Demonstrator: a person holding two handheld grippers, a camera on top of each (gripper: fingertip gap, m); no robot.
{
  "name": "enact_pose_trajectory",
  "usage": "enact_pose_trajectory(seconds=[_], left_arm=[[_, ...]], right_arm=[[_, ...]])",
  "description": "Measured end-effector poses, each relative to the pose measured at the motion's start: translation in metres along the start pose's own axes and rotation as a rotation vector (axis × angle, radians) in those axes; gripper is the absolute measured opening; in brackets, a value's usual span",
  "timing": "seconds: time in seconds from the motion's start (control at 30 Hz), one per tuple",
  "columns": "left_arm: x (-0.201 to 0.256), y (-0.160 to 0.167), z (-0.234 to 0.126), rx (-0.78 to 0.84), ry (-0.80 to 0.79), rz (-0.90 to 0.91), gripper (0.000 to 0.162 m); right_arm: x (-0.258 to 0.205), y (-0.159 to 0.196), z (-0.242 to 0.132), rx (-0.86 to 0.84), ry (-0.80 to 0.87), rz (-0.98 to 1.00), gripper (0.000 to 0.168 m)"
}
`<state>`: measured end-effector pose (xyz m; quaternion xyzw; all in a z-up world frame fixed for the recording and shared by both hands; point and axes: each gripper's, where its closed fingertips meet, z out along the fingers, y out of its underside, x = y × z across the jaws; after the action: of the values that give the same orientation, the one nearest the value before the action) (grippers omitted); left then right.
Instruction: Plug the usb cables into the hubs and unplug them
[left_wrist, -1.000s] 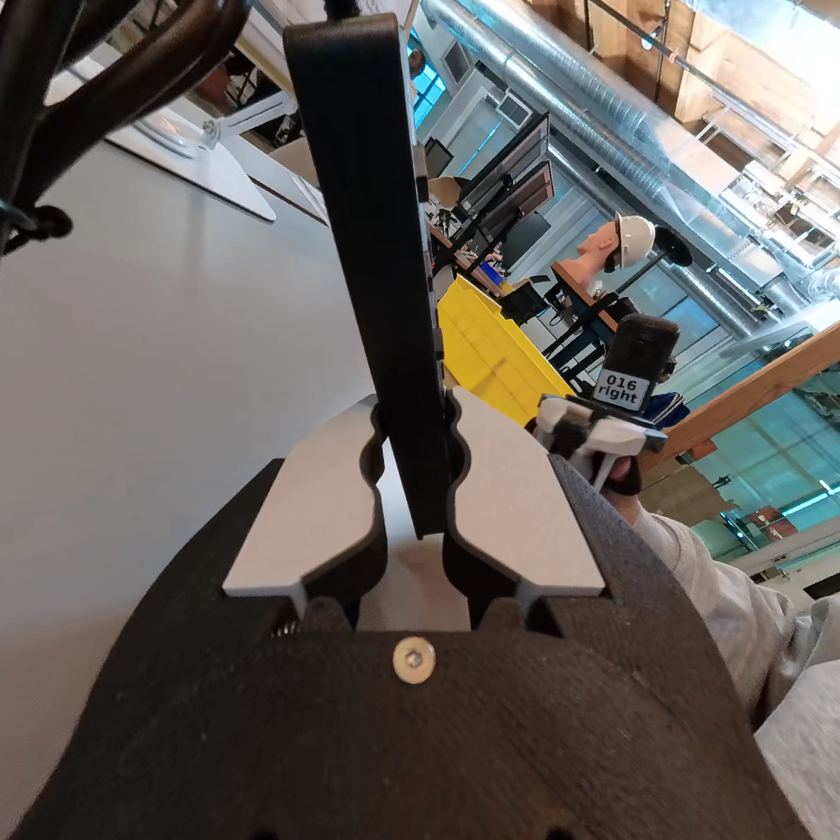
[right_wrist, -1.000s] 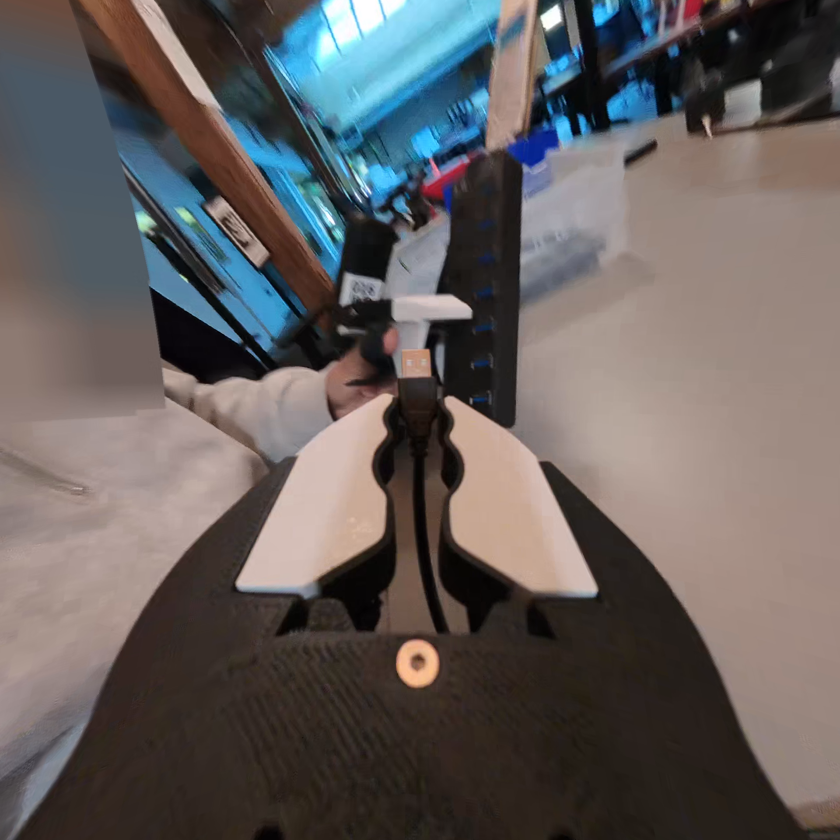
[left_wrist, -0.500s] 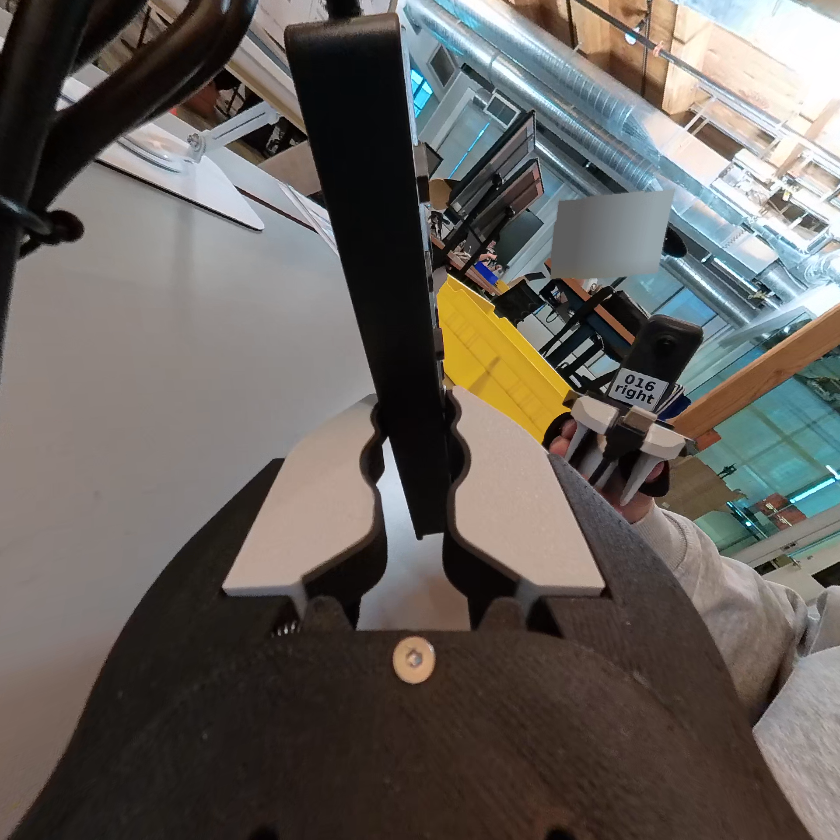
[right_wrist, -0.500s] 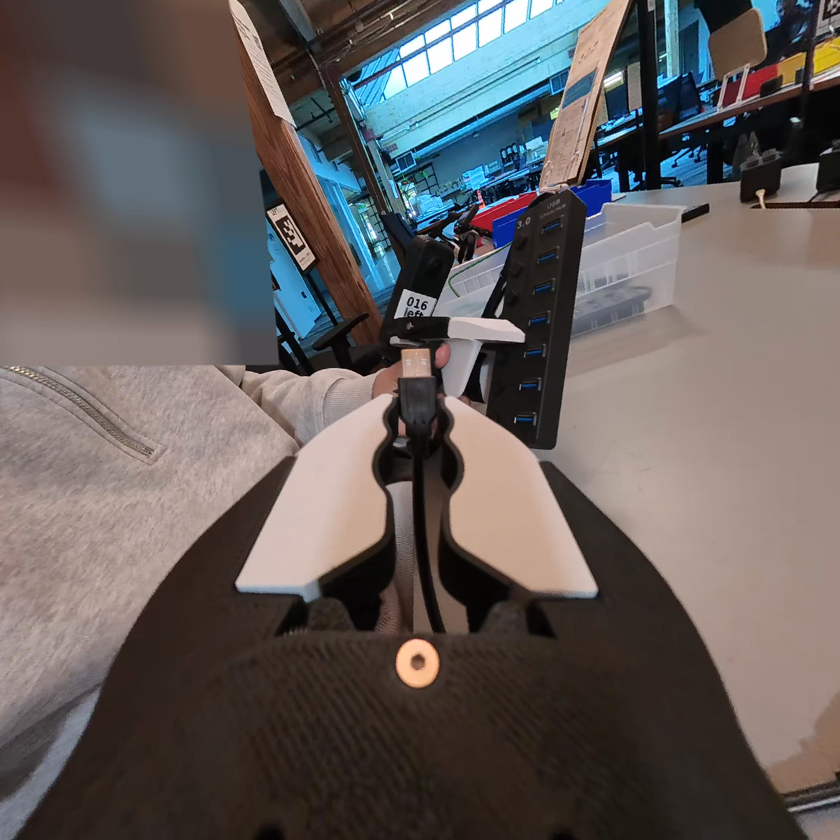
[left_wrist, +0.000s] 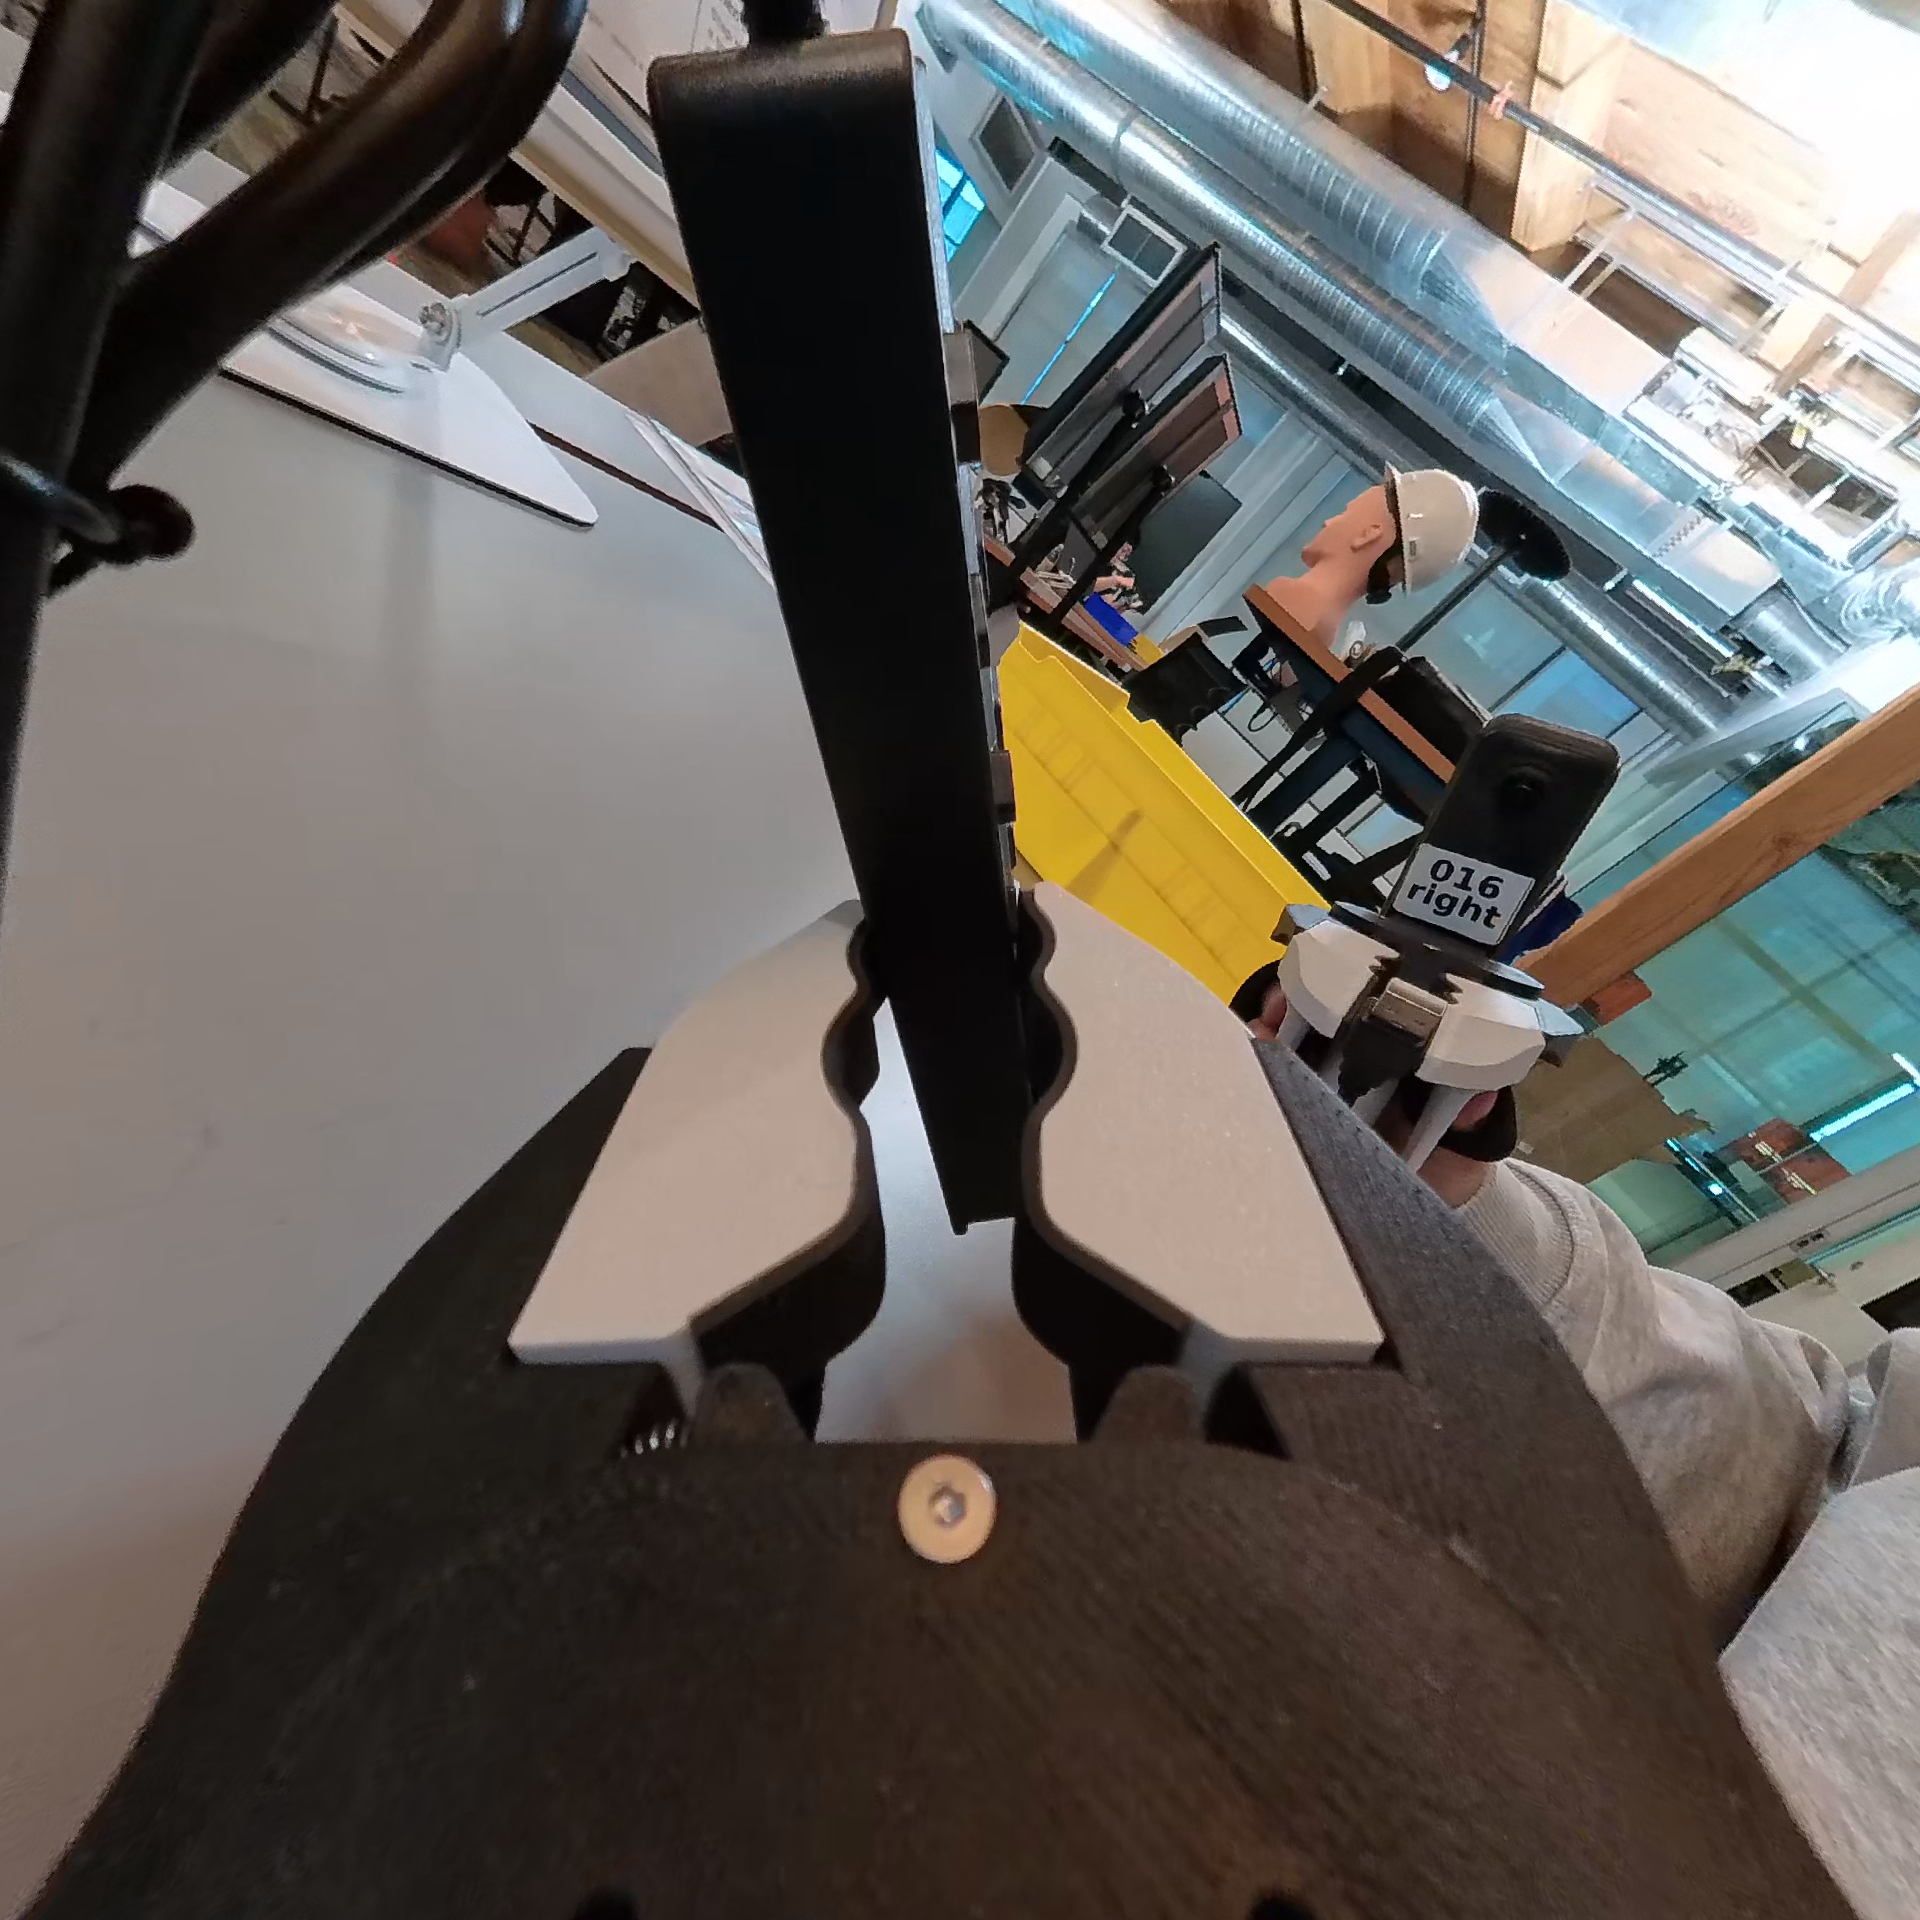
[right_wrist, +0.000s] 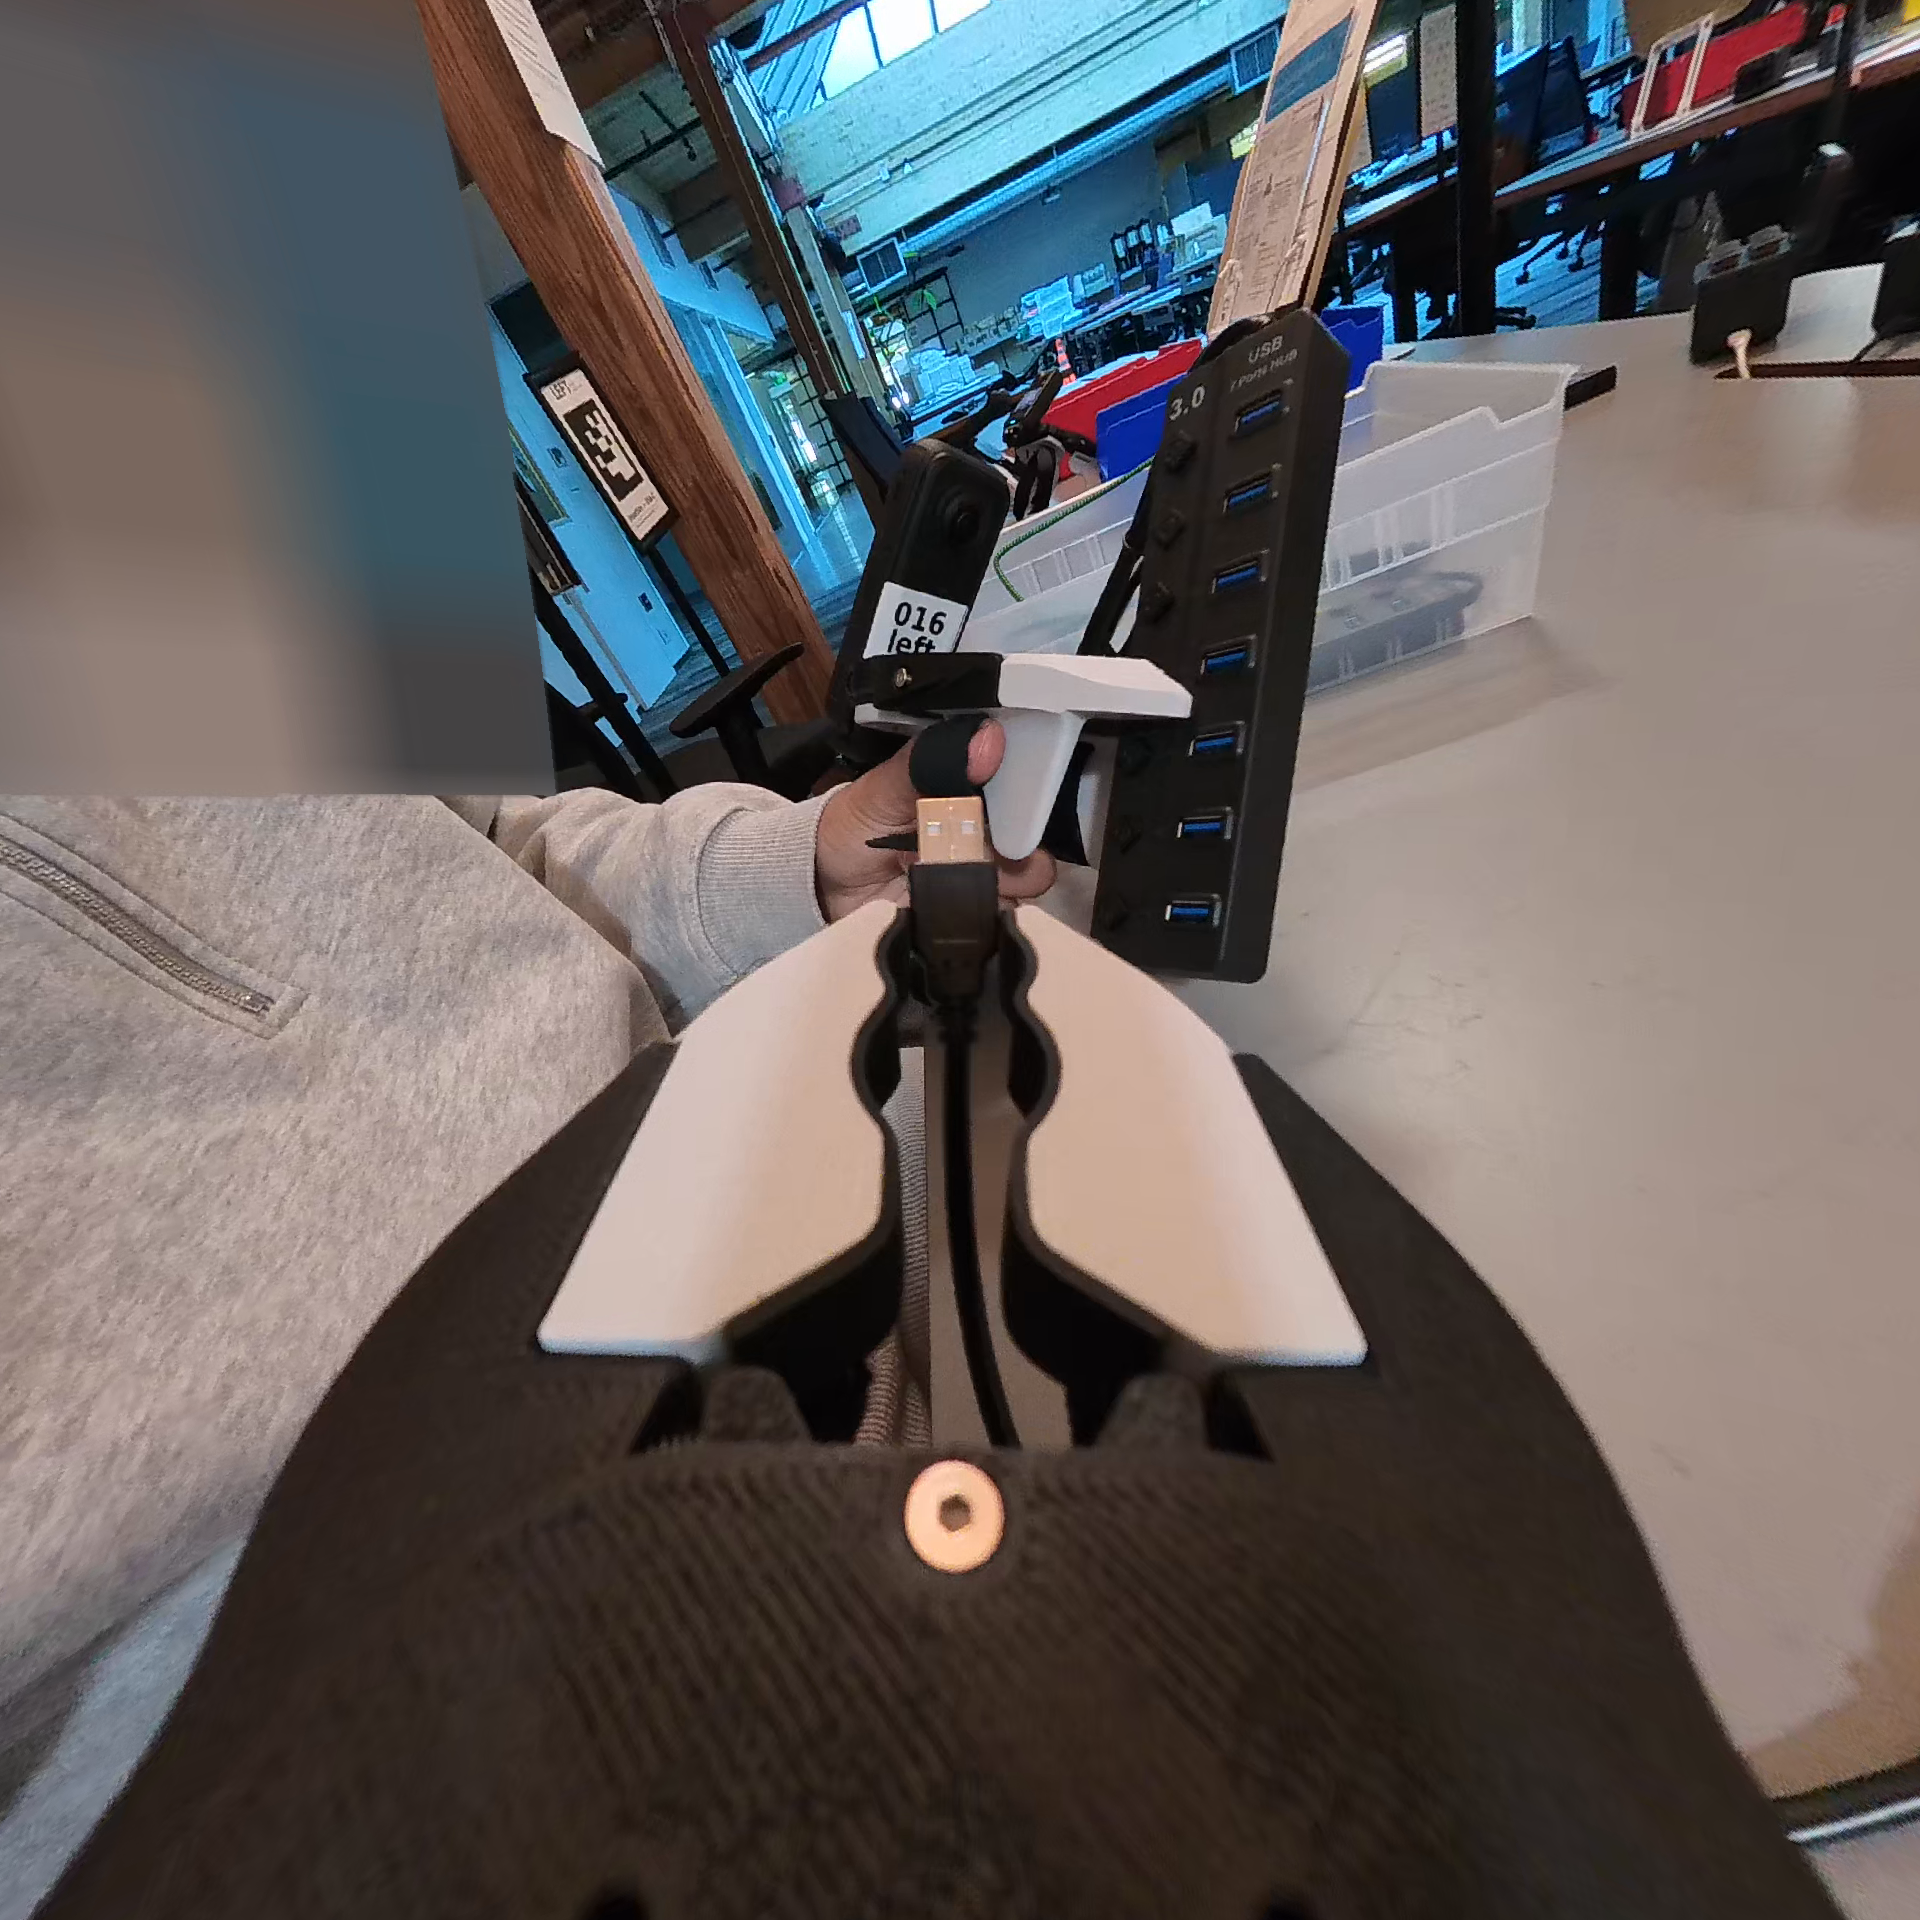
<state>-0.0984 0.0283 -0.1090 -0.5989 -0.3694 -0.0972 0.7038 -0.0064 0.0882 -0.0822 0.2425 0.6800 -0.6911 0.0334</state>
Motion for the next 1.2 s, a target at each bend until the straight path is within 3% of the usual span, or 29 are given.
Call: enact_pose_trajectory(seconds=[1.2], left_arm=[[0.003,0.000,0.000,0.006,0.002,0.026,0.026]], right_arm=[[0.010,0.003,0.003,0.000,0.048,0.066,0.016]])
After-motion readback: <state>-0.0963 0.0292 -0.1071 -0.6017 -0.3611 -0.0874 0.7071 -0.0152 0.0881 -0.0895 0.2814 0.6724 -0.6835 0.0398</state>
